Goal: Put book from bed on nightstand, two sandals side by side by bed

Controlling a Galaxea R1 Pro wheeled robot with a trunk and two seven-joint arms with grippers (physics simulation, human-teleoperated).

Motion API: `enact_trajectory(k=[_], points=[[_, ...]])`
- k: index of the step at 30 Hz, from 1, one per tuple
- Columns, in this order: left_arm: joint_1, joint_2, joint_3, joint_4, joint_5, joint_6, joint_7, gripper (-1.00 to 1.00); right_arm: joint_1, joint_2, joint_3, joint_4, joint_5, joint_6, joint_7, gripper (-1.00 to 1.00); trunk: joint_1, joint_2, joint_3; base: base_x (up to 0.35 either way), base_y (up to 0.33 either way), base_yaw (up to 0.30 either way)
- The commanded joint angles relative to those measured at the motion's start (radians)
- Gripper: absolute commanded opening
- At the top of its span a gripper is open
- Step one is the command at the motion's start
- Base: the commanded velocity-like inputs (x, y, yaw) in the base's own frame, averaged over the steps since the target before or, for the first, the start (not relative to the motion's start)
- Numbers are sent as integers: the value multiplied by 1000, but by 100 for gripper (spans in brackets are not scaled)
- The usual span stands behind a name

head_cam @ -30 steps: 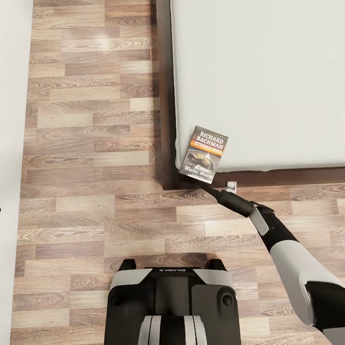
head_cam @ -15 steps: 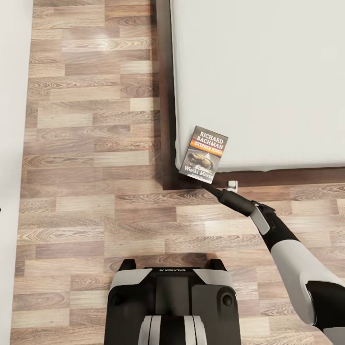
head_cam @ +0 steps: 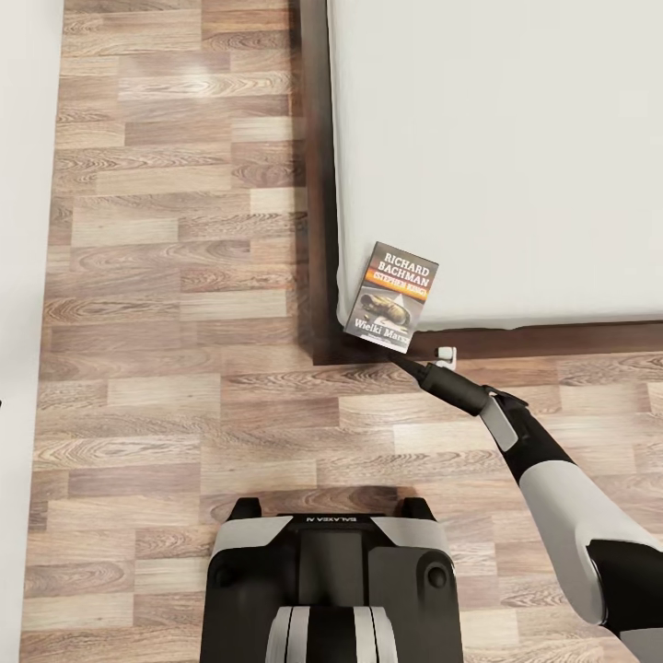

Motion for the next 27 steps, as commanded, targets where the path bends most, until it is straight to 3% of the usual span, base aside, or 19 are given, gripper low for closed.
enact_trajectory(k=[1,27], points=[[-1,0,1,0,-9,4,-10,100,0,0,0,0,-5,10,2,100,0,0,0,0,0,0],[-1,0,1,1,-10,4,-9,100,-10,-5,-2,-2,-11,11,2,100,0,0,0,0,0,0]])
